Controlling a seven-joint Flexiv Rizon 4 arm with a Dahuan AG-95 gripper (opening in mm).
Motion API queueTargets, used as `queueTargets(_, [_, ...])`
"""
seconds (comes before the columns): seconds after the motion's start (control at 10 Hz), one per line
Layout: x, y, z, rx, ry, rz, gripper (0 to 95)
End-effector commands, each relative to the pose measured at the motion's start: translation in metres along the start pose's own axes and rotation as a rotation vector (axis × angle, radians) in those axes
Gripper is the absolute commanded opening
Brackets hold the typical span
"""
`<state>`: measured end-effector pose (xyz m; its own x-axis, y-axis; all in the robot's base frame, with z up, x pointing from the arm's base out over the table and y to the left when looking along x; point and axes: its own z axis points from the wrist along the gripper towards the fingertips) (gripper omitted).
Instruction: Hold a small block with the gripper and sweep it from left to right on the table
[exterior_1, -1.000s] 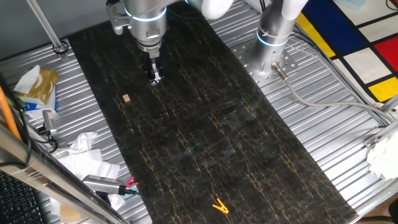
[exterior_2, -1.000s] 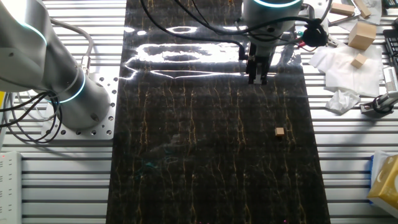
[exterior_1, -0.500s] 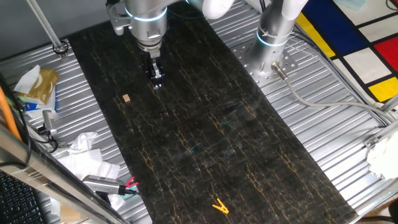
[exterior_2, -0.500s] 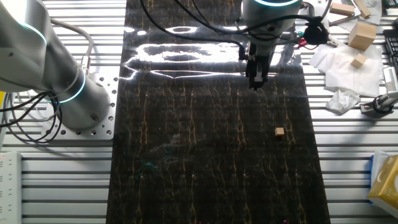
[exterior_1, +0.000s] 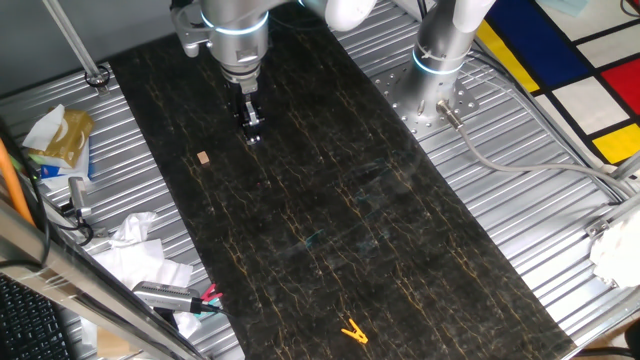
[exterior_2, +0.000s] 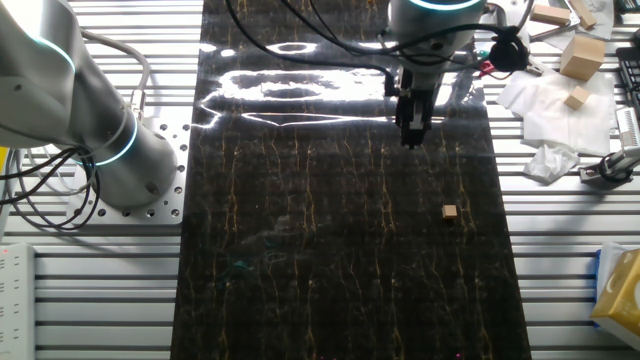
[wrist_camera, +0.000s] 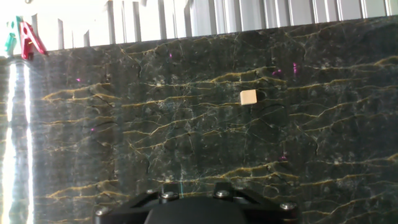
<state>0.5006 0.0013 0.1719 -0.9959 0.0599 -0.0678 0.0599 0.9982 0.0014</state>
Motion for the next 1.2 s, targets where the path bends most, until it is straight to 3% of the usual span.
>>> queueTargets(0.1, [0.0,0.0002,-0.0004,-0.003,0.001,-0.003,38.0])
queueTargets(0.5, [-0.0039,0.0036,-0.0078,-0.003,-0.001,-0.031,38.0])
queueTargets(1.0, [-0.0066,0.0042,-0.0074,0.002,0.0,-0.019,38.0])
queueTargets(1.2, [-0.0067,0.0041,-0.0068,0.026,0.001,-0.009,38.0])
